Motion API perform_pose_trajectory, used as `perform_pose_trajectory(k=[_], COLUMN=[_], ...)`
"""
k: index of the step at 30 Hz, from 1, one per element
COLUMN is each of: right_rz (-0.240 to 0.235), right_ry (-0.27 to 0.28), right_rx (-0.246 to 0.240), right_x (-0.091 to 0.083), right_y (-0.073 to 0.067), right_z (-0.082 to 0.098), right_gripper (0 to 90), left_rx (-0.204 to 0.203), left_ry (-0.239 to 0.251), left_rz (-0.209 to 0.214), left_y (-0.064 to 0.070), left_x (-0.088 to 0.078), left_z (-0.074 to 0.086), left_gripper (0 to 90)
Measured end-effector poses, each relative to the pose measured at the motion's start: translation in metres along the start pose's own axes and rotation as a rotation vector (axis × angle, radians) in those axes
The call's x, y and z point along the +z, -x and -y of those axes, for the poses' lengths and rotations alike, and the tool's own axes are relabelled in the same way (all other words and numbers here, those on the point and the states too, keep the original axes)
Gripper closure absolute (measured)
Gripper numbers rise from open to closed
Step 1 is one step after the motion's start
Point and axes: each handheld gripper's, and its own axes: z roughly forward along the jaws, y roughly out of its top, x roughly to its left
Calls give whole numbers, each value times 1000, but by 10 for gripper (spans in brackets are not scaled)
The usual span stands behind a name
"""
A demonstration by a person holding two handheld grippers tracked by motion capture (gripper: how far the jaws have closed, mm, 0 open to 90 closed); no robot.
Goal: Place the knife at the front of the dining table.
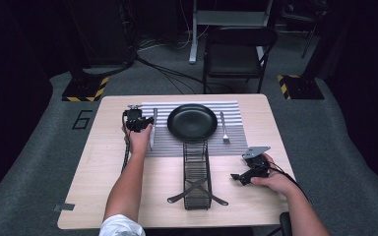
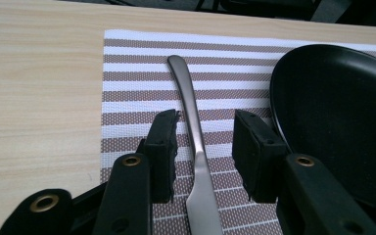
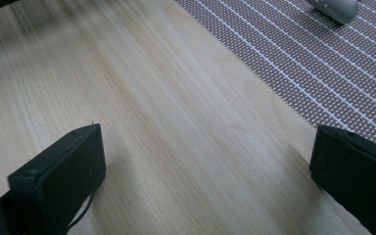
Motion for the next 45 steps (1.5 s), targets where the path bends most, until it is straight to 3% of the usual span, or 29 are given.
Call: perform_pose_trajectory(k=[3,12,16,20,27,38,45], right_rz=[0,0,0,0,0,0,0], right_ry=[0,0,0,0,0,0,0], right_rx=[0,0,0,0,0,0,0], right_x=[0,0,0,0,0,0,0], right_y=[0,0,0,0,0,0,0], right_z=[0,0,0,0,0,0,0], right_gripper=[0,0,0,0,0,0,0], left_rx=[-12,9,-3,23,61,157,179], left_ry=[-3,2,11,21,-6,-12,6], left_rz=[15,44,49,41,116,166,193], left_y=[-1,-1,-3,-2,5,17,19], left_x=[-6,-24,-34,-42,-57,-88,-104], left_z=[1,5,8,12,17,23,32], left_gripper=[597,539,450,388,365,365,365])
